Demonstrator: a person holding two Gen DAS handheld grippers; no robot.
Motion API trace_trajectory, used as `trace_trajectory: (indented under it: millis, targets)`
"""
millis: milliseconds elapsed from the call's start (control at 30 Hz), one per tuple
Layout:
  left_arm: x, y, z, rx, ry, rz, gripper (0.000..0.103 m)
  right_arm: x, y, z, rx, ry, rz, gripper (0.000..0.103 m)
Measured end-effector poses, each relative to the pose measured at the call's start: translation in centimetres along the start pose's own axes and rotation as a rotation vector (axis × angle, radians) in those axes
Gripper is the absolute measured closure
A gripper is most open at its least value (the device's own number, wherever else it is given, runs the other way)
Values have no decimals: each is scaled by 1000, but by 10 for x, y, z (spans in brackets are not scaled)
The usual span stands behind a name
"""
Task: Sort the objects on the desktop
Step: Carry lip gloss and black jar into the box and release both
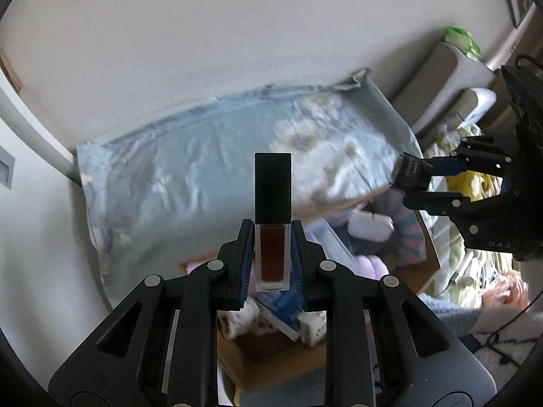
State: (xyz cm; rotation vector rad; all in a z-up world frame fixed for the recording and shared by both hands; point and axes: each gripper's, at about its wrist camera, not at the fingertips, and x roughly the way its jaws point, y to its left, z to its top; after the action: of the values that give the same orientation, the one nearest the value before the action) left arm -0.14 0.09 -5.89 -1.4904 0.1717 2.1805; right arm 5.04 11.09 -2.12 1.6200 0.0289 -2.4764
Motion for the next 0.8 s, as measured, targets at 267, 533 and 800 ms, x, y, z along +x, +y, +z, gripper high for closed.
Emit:
trace_trajectory:
  millis: [267, 533, 800]
  targets:
    - [17, -18, -50, 40, 65, -29, 85, 21, 15, -37, 20, 72, 34, 71]
    - [39, -33, -86, 74, 132, -72, 85, 41, 27, -66, 44, 122, 64, 71]
    - [42, -42, -86, 98, 123, -71, 85, 44, 29, -71, 63, 129, 67, 71]
